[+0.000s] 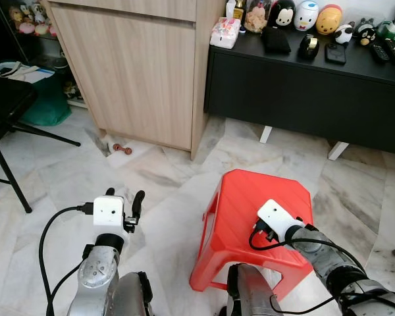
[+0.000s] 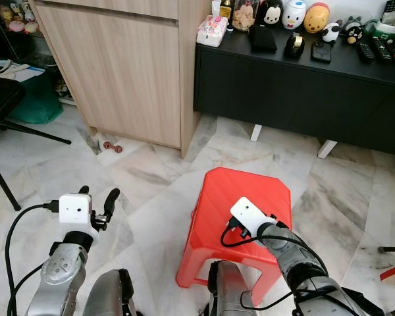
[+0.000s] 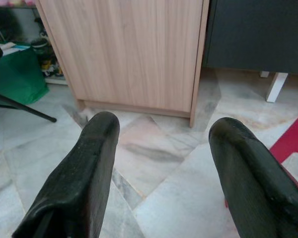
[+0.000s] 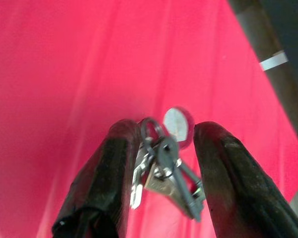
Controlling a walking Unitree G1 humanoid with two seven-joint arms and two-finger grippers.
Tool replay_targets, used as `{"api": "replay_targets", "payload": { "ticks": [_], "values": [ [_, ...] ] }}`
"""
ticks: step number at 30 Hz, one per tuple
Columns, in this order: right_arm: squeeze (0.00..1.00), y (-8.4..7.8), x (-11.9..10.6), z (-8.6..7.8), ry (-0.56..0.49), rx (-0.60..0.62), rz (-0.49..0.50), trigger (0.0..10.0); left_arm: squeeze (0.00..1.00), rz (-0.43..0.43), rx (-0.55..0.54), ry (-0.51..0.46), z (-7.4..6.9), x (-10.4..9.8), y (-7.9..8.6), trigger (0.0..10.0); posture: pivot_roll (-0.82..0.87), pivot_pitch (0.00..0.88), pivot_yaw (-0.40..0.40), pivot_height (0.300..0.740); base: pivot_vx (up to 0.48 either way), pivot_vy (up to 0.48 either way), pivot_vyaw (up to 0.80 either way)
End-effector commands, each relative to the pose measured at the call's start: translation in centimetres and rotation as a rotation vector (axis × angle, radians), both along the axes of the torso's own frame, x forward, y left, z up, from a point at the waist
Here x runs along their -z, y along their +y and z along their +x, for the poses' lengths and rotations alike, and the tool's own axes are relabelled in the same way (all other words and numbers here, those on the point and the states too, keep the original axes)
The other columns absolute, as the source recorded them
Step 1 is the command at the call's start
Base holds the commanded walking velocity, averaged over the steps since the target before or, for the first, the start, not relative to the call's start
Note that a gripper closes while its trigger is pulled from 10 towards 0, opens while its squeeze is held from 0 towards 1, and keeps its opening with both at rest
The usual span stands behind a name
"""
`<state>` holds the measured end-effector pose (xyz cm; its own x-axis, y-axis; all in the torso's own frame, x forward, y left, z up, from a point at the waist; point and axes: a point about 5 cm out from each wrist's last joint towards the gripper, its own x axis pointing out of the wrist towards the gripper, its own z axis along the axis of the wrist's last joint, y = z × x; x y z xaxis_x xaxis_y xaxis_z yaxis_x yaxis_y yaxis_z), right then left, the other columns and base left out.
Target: Hang keys on a hook
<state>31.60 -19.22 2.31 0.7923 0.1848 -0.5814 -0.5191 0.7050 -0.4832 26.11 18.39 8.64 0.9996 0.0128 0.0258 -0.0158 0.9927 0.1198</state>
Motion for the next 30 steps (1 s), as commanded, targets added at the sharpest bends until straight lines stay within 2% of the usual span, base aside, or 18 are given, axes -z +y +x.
{"api": "replay_targets", "payload": {
  "ticks": [1,11,16,30],
  "values": [
    [0.00,0.0,-0.1,0.1,-0.007,0.010,0.007,10.0,0.00,0.007,0.000,-0.010,-0.3,-0.2,-0.1,10.0,-0.07,0.140,-0.094,0.596,0.000,0.000,0.00],
    [0.00,0.9,0.3,0.0,-0.003,-0.015,0.016,10.0,0.00,0.014,-0.002,-0.006,-0.9,-0.3,-0.1,10.0,-0.06,0.186,-0.097,0.596,0.000,0.000,0.00],
    [0.00,0.6,0.3,-0.1,-0.020,-0.011,-0.025,10.0,0.00,0.020,0.000,-0.016,-1.3,-0.7,-0.2,10.0,-0.06,0.212,-0.099,0.596,0.000,0.000,0.00],
    [0.00,0.1,-0.2,0.3,-0.056,0.018,-0.036,10.0,0.00,0.035,0.002,-0.032,-1.8,-1.4,-0.4,10.0,-0.06,0.238,-0.102,0.596,0.000,0.000,0.00]
  ]
}}
